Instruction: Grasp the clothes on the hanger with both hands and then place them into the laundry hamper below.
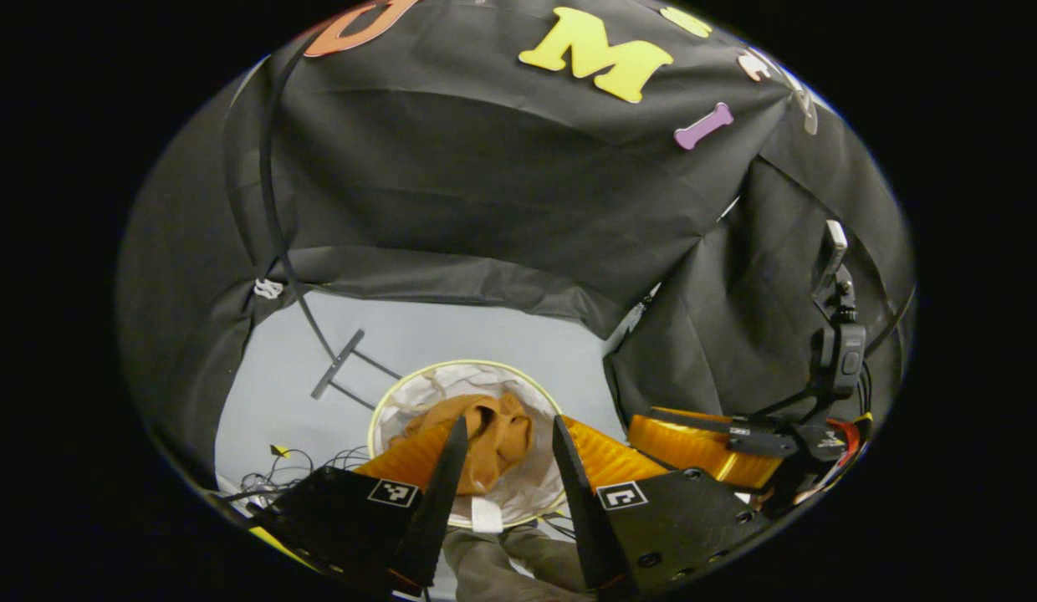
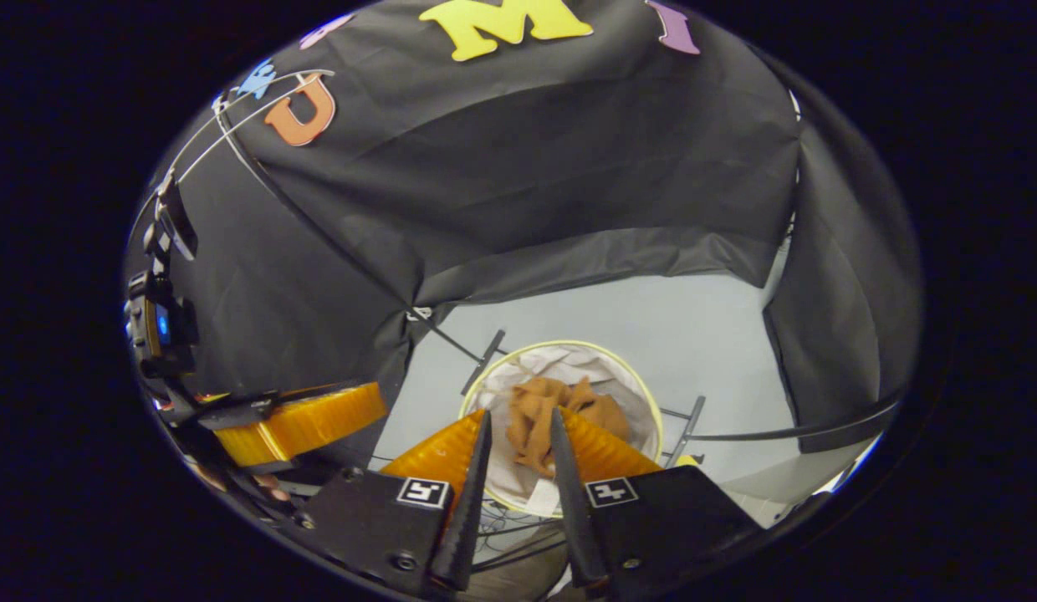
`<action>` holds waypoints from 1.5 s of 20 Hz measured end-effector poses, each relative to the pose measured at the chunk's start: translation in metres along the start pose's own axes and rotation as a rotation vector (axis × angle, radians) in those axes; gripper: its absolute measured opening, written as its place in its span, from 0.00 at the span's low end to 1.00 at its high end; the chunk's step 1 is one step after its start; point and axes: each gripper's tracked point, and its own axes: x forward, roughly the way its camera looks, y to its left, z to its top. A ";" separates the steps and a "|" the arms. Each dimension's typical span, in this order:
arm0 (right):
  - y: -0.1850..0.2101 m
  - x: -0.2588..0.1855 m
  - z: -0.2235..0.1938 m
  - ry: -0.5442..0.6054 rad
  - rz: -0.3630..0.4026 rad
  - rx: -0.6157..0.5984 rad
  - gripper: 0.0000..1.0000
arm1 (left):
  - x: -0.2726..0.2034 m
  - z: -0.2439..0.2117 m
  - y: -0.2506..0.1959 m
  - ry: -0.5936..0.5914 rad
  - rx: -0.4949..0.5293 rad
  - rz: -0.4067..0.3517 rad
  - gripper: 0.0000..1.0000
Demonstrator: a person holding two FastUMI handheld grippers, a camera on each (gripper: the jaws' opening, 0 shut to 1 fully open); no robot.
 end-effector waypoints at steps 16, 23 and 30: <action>-0.098 -0.181 -0.003 -0.348 -0.106 -0.190 0.77 | -0.123 -0.071 -0.069 -0.152 0.102 0.326 1.00; -0.129 -0.296 -0.016 -0.558 -0.070 -0.238 0.77 | -0.215 -0.084 -0.126 -0.354 0.099 0.385 0.97; -0.140 -0.390 -0.001 -0.767 -0.050 -0.234 0.77 | -0.293 -0.073 -0.164 -0.523 0.139 0.406 0.92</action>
